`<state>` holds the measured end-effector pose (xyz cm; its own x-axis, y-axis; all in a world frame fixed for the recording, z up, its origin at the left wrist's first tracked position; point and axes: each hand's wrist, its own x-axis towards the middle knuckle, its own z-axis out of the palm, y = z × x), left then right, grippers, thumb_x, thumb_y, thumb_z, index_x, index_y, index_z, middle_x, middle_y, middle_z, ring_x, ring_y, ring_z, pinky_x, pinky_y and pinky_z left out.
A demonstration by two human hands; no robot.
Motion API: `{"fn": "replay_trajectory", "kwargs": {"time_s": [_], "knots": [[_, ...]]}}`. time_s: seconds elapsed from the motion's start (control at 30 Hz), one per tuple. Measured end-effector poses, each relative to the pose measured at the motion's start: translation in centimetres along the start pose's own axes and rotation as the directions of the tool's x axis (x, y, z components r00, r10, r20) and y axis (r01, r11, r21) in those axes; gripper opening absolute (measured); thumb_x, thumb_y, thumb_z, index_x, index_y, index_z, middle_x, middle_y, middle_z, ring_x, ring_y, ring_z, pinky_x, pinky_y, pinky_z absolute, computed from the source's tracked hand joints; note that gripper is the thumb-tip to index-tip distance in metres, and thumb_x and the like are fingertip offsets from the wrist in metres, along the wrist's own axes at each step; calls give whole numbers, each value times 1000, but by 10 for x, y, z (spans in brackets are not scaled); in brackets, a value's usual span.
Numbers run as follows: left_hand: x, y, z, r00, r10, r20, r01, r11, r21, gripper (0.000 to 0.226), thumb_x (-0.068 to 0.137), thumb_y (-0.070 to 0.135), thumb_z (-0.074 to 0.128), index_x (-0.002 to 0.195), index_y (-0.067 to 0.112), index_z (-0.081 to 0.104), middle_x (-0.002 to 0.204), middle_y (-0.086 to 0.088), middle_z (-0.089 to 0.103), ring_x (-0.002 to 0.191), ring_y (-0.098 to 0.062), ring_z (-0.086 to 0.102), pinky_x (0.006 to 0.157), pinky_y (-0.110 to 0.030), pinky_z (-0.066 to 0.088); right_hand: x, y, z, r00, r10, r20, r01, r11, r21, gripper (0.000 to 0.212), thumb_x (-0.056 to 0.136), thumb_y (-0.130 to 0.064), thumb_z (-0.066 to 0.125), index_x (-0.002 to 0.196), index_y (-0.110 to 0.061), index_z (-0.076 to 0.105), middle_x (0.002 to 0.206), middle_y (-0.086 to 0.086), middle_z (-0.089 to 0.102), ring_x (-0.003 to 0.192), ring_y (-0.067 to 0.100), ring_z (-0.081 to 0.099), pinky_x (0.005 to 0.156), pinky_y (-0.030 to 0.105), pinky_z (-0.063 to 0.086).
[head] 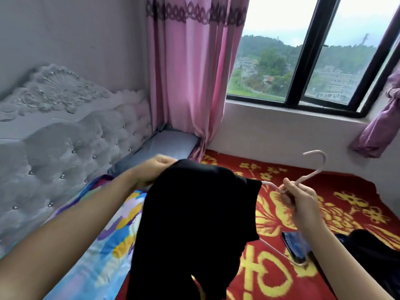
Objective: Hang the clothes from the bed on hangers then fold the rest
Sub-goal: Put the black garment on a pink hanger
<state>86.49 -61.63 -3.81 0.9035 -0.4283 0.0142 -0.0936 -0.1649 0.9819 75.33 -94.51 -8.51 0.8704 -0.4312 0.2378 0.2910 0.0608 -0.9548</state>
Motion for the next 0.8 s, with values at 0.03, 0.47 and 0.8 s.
{"fn": "replay_trajectory", "kwargs": {"time_s": [0.03, 0.47, 0.8], "knots": [[0, 7, -3, 990, 115, -84, -116, 993, -11, 21, 93, 7, 51, 82, 11, 67, 66, 11, 66, 60, 3, 57, 59, -11, 46, -1, 4, -8, 1000, 19, -14, -19, 1000, -8, 48, 94, -13, 49, 50, -14, 65, 39, -4, 37, 37, 6, 30, 38, 13, 29], [-20, 58, 16, 133, 889, 439, -225, -404, 887, 46, 97, 44, 39, 101, 10, 70, 74, -11, 63, 57, -25, 58, 53, -29, 46, -3, 13, -19, 974, 19, -226, 10, 992, 128, 34, 97, -13, 47, 63, -7, 53, 40, -8, 41, 35, 1, 34, 35, 11, 28], [-5, 26, 60, 515, 800, 306, -334, -141, 932, 41, 84, 39, 40, 58, 14, 60, 47, 3, 52, 41, -16, 54, 38, -18, 36, 2, -2, 17, 987, -98, -128, 90, 994, -69, 36, 92, -11, 54, 58, -5, 60, 42, -7, 45, 38, 1, 35, 38, 11, 30]]}}
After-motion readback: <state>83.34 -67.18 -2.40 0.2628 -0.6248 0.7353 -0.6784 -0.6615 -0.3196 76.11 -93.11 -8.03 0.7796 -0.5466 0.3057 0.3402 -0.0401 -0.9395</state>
